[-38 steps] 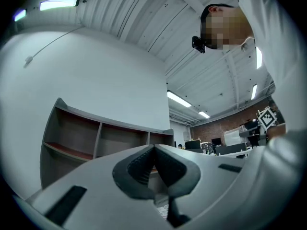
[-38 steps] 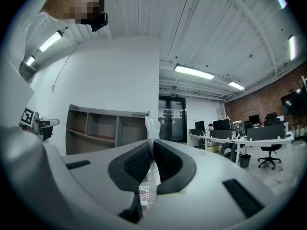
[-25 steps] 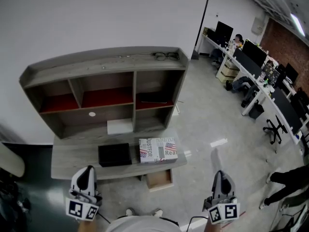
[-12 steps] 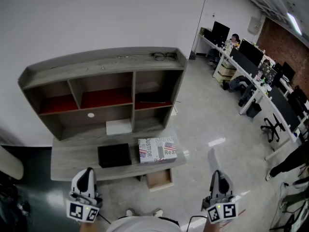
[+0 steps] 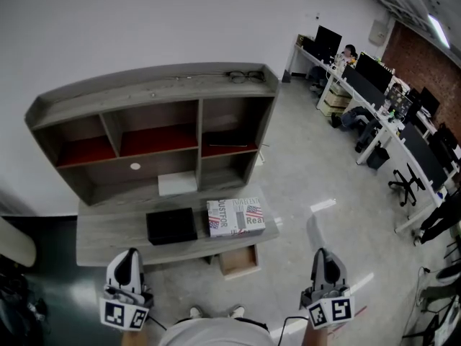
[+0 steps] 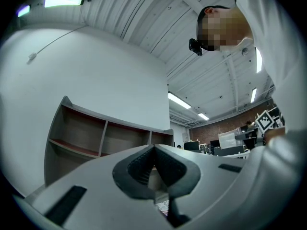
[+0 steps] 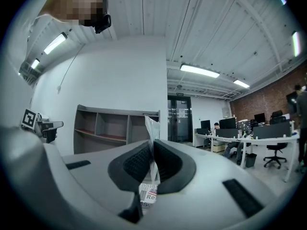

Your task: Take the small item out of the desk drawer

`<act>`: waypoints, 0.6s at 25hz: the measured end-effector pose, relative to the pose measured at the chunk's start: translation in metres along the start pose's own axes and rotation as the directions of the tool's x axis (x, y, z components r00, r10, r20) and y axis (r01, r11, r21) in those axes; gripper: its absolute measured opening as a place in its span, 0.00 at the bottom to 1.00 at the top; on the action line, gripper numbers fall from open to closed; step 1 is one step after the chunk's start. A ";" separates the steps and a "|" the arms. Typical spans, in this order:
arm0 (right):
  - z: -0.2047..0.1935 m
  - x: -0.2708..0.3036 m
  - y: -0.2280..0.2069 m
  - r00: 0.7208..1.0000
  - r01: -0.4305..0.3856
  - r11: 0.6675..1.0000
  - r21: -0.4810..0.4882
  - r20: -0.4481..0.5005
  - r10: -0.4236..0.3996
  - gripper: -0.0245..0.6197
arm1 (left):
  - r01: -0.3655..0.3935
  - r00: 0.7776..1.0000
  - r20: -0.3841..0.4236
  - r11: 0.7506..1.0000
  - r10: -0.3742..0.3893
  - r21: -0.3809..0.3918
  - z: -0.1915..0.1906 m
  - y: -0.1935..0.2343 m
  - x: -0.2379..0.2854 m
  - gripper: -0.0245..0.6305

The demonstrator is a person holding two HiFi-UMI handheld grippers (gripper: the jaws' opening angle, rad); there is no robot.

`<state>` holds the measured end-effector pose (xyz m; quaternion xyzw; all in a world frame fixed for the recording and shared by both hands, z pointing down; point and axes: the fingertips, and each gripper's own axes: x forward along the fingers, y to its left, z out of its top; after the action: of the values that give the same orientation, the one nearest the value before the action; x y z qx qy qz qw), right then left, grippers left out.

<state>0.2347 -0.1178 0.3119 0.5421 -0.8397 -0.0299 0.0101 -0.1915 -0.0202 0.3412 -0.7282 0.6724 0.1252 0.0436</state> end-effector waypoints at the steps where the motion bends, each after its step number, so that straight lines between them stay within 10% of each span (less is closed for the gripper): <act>1: 0.000 0.001 0.001 1.000 -0.004 1.000 -0.001 0.002 0.004 0.07 | -0.002 1.000 -0.002 1.000 0.002 -0.001 -0.001 0.000 -0.001 0.06; 15: -0.001 -0.003 0.018 1.000 -0.019 0.999 -0.026 -0.021 0.019 0.07 | 0.007 1.000 -0.018 1.000 -0.007 -0.021 -0.007 0.003 -0.008 0.06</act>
<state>0.2194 -0.1071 0.3140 0.5342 -0.8442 -0.0352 0.0260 -0.1942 -0.0145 0.3507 -0.7322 0.6687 0.1255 0.0304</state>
